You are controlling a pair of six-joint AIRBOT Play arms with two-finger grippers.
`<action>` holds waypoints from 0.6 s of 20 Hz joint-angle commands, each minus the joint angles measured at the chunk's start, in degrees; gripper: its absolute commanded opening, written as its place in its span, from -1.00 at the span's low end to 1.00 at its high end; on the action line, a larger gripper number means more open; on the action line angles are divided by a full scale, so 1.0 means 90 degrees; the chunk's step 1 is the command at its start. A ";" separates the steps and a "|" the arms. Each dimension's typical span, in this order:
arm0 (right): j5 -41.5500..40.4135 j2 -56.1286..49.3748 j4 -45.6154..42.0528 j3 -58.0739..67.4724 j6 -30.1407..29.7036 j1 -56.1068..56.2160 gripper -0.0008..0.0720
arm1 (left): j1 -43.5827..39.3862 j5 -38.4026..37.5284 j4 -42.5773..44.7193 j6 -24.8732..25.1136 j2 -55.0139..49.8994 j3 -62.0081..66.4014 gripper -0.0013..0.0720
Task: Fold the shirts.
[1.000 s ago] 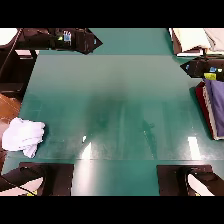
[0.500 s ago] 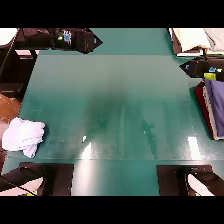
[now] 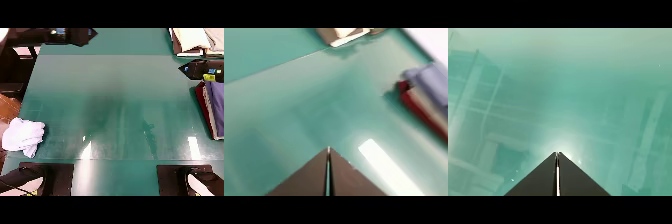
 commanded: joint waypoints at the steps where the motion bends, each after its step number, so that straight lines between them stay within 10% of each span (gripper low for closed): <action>1: 0.0199 0.0002 0.0000 0.0005 0.0005 0.0005 -0.94 | 0.0602 -0.1851 0.1146 -0.0051 0.0459 -0.0032 -0.89; 6: 0.0197 0.0002 0.0000 0.0005 0.0005 0.0005 -0.94 | 0.1761 -0.3944 0.3959 -0.0656 0.1370 -0.1314 -0.89; 12: 0.0216 0.0002 0.0000 0.0005 0.0005 0.0005 -0.94 | 0.2936 -0.3983 0.4617 -0.1054 0.1683 -0.4294 -0.88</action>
